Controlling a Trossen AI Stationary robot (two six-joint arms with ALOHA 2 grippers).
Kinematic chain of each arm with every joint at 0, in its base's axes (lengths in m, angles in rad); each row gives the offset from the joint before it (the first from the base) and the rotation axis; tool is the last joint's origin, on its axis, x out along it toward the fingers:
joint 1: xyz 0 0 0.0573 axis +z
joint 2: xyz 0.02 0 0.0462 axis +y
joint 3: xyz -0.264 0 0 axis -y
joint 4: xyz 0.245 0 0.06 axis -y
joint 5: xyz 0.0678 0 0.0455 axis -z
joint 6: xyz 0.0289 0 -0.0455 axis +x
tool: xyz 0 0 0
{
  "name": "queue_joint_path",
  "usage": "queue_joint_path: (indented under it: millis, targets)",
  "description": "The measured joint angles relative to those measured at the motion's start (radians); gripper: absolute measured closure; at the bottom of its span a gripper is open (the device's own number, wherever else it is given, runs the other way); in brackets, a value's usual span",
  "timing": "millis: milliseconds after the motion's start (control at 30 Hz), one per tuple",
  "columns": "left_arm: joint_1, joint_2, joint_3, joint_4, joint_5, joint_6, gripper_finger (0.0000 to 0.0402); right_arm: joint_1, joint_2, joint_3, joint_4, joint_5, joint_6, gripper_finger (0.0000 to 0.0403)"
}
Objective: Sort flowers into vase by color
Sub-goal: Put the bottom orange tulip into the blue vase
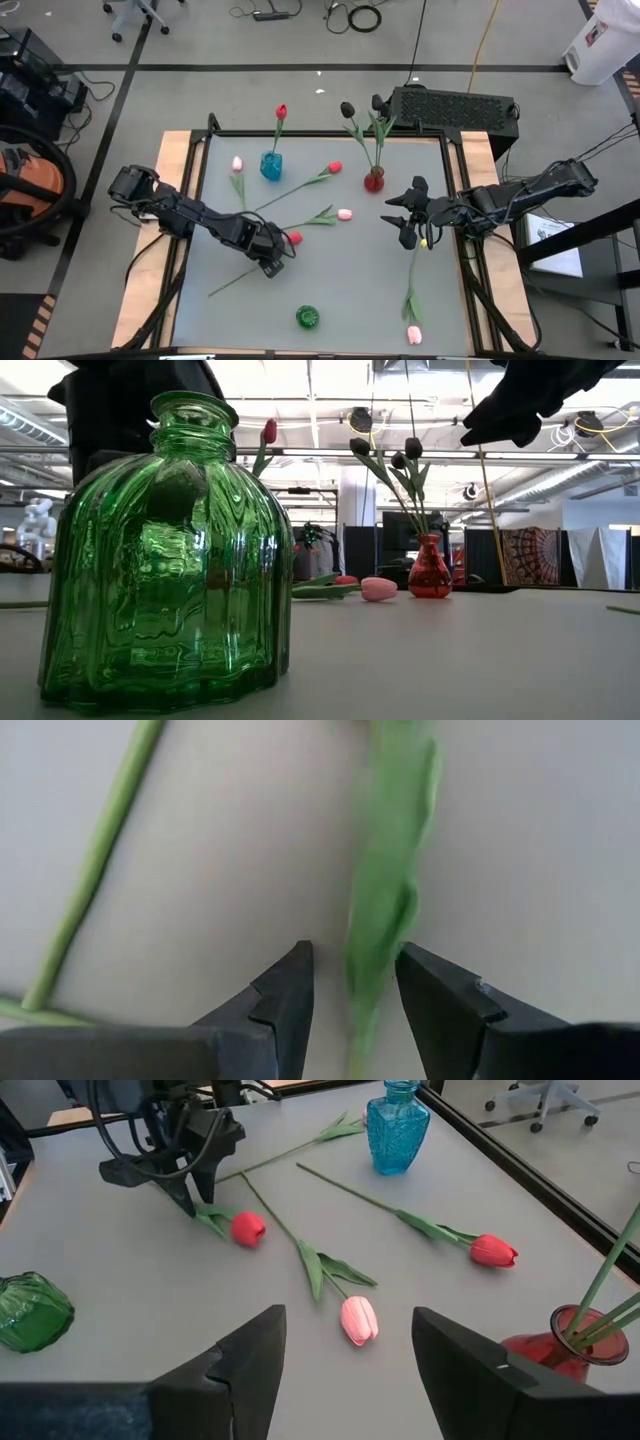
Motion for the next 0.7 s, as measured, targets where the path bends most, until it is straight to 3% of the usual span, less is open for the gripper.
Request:
queue_joint_path:
  millis: [367, 700]
  targets:
    - [-0.003, 0.001, 0.000, -0.004, -0.033, 0.000, 0.0261, 0.000, 0.000, 0.000, 0.000, 0.000, 0.000, 0.0193]
    - [-0.003, 0.001, -0.002, -0.006, -0.036, 0.001, 0.0385, 0.000, 0.000, 0.000, -0.001, 0.001, 0.000, 0.0193]
